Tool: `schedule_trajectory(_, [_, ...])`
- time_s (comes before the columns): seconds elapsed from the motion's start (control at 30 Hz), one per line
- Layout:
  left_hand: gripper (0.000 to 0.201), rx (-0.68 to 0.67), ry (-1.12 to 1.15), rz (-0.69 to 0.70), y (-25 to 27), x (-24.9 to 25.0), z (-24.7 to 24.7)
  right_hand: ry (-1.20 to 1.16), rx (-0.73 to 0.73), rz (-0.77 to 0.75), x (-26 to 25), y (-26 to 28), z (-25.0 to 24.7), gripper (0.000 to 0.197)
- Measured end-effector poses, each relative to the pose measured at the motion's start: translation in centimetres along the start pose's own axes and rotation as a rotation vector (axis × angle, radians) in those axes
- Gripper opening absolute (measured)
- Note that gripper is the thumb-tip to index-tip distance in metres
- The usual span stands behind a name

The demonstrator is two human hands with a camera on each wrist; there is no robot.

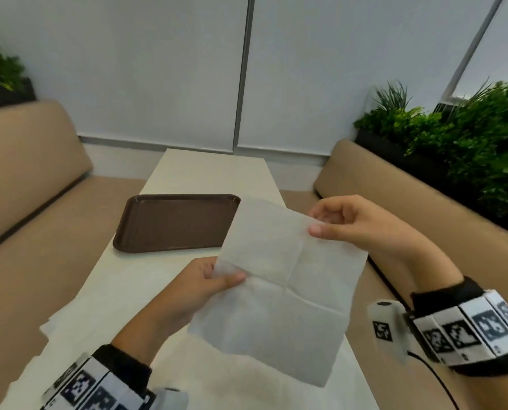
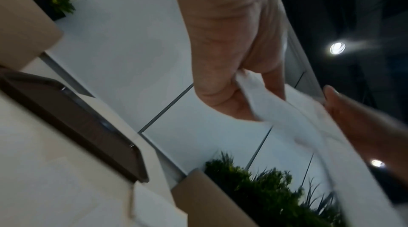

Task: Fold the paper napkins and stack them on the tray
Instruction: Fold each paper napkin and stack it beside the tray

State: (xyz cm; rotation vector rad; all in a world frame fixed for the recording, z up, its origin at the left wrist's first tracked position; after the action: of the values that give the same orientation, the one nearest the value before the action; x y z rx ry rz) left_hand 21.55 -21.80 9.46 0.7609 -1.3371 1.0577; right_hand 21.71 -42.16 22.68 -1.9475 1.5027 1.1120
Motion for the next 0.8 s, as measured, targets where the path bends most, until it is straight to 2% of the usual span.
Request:
schedule_trajectory(0.1, [0.038,0.142,0.123,0.061,0.3,1.9,-1.0,-0.384,-0.072,-0.011,3.4,0.9,1.0,0.072])
schedule_trajectory(0.17, [0.034,0.229,0.155,0.099,0.5,2.8,-1.7,-0.552,-0.060,-0.021,5.1,1.2,2.7,0.086])
schedule_trajectory(0.23, [0.030,0.270,0.130,0.118,0.7,3.2,-2.1,-0.632,0.005,-0.029,6.0,1.3,4.0,0.079])
schedule_trajectory(0.37, [0.027,0.299,0.092,0.179,1.2,3.8,-3.0,-0.636,0.164,-0.101,5.4,1.7,4.1,0.034])
schedule_trajectory(0.4, [0.027,0.298,0.107,0.212,1.3,4.0,-3.3,-0.623,0.196,-0.117,5.2,1.9,3.9,0.029])
schedule_trajectory(0.43, [0.030,0.291,0.121,0.243,1.4,4.1,-3.6,-0.608,0.213,-0.128,5.1,2.1,3.8,0.027])
schedule_trajectory(0.57, [0.066,0.240,0.097,0.322,1.8,4.6,-4.6,-0.551,0.251,-0.156,5.2,2.3,4.0,0.028])
schedule_trajectory(0.7, [0.062,0.206,0.069,0.367,2.1,4.8,-5.0,-0.547,0.324,-0.207,5.7,2.4,3.8,0.026])
schedule_trajectory(0.8, [0.058,0.187,0.038,0.378,2.4,5.0,-4.8,-0.518,0.305,-0.234,6.1,2.4,4.0,0.024])
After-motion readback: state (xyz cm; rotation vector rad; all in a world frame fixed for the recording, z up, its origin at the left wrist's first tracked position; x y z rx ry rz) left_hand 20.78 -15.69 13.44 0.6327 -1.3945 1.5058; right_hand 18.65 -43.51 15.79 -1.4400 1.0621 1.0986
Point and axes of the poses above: each hand's wrist, its own y-axis away from the middle knuckle, its own z-axis out of the palm, x = y × z, the point moved 7 cm from there along -y, towards the middle knuckle, and after that the axes turned 12 degrees about z, right-handed, at the moved point
